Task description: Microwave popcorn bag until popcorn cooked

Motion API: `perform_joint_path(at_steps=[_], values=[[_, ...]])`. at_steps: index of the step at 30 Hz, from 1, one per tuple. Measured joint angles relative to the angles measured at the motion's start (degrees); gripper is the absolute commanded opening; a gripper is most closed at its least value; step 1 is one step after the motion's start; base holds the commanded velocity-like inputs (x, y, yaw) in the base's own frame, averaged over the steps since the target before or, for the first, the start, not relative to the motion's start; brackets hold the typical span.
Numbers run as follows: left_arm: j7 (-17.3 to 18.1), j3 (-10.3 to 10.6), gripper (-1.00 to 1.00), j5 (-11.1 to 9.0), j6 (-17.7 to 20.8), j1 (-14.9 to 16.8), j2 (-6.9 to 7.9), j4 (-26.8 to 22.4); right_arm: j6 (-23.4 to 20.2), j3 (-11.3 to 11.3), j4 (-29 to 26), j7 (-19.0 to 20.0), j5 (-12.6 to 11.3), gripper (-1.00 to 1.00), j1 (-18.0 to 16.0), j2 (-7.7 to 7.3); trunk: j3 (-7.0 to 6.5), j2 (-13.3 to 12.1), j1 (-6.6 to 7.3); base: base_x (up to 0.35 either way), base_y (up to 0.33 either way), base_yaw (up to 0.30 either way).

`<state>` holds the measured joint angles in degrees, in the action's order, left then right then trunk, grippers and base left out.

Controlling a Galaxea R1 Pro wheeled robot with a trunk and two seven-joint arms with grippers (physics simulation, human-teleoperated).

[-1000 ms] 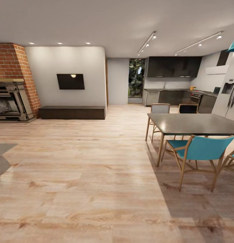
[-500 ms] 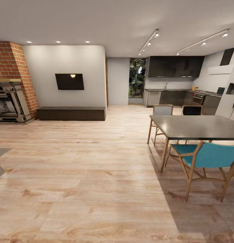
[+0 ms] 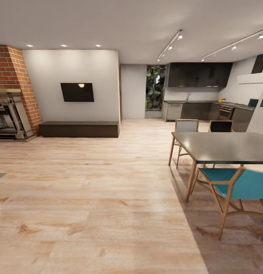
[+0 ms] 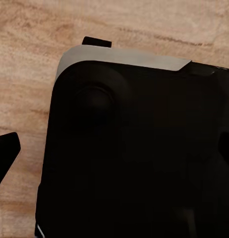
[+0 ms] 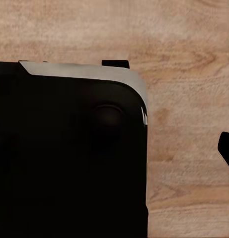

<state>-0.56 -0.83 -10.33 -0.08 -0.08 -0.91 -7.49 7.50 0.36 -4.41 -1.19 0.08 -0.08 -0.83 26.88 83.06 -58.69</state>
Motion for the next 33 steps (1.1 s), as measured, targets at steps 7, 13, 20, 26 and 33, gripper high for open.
perform_joint_path(at_steps=[7, 13, 20, 26, 33], values=[[0.0, 0.0, 1.0, -0.07, 0.44, 0.0, 0.01, 0.01, 0.0, -0.05, 0.02, 0.0, 0.0, 1.0, 0.0, 0.04, 0.0, 0.0, 0.0, 0.325, 0.07, 0.0], [0.0, 0.0, 1.0, -0.05, 0.48, 0.0, -0.04, 0.03, 0.12, -0.05, 0.02, 0.0, 0.0, 1.0, 0.0, 0.04, 0.0, 0.0, 0.0, 0.325, 0.07, 0.0], [0.0, 0.04, 1.0, -0.05, 0.5, 0.0, -0.04, 1.1, 0.01, -0.01, 0.02, 0.06, 0.05, 1.0, 0.0, -0.08, 0.0, 0.0, 0.0, 0.325, 0.07, 0.0], [0.0, 0.08, 1.0, -0.01, 0.48, 0.0, -0.04, 1.15, -0.25, 0.03, 0.02, 0.08, 0.14, 1.0, 0.0, -0.22, 0.0, 0.0, 0.0, 0.325, 0.064, 0.0], [0.0, 0.08, 1.0, -0.02, 0.48, 0.0, -0.04, 1.15, -0.17, 0.04, 0.02, 0.0, 1.68, 1.0, 0.0, -0.13, 0.0, 0.0, 0.0, 0.325, 0.064, 0.0]])
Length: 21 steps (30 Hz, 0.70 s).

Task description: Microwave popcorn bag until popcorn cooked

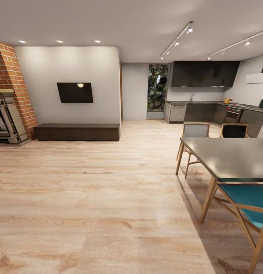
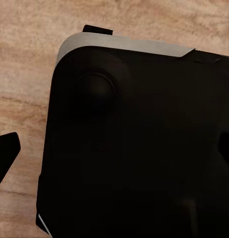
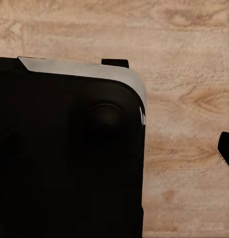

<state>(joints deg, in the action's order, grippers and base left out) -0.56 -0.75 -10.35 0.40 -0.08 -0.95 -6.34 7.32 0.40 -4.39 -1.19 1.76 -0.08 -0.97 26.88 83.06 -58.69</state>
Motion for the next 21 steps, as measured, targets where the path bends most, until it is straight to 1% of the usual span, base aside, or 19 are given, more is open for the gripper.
perform_joint_path(at_steps=[21], values=[[0.0, 0.0, 1.0, 0.0, -0.07, 0.0, 0.0, 0.0, 0.2, -0.08, 0.01, 0.0, 0.07, 1.0, 0.0, 0.23, 0.0, 0.0, 0.0, 0.325, 0.066, 0.0]])
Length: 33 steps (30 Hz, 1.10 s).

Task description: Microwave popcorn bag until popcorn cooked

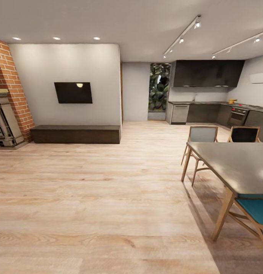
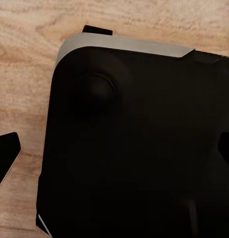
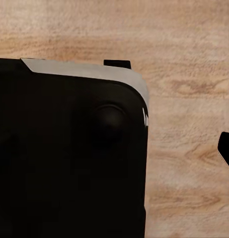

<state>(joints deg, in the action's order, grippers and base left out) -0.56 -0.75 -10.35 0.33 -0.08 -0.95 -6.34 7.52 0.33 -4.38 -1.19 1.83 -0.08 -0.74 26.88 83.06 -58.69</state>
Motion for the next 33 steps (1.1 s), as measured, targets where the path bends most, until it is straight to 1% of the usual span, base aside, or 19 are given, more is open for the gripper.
perform_joint_path(at_steps=[33], values=[[0.0, 0.0, 1.0, -0.02, 0.05, 0.0, 0.0, 0.0, 0.0, 0.0, 0.07, 0.0, 0.0, 1.0, 0.0, 0.1, 0.0, 0.0, 0.0, 0.325, 0.06, 0.0]])
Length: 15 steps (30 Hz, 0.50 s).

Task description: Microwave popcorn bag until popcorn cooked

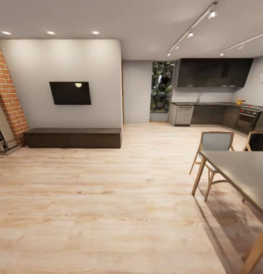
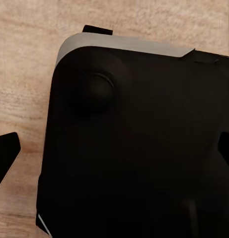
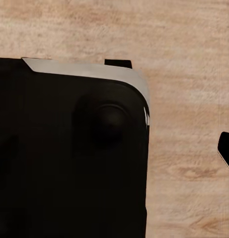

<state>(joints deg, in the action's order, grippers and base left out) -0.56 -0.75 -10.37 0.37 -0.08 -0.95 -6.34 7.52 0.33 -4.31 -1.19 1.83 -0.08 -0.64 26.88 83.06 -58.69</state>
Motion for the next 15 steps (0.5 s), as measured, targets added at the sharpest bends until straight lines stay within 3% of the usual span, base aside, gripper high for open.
perform_joint_path(at_steps=[15], values=[[0.0, 0.0, 1.0, -0.03, -0.05, 0.0, 0.0, 0.0, 0.06, 0.0, -0.02, 0.0, 0.0, 1.0, 0.0, 0.26, 0.0, 0.0, 0.0, 0.325, 0.0, 0.0]])
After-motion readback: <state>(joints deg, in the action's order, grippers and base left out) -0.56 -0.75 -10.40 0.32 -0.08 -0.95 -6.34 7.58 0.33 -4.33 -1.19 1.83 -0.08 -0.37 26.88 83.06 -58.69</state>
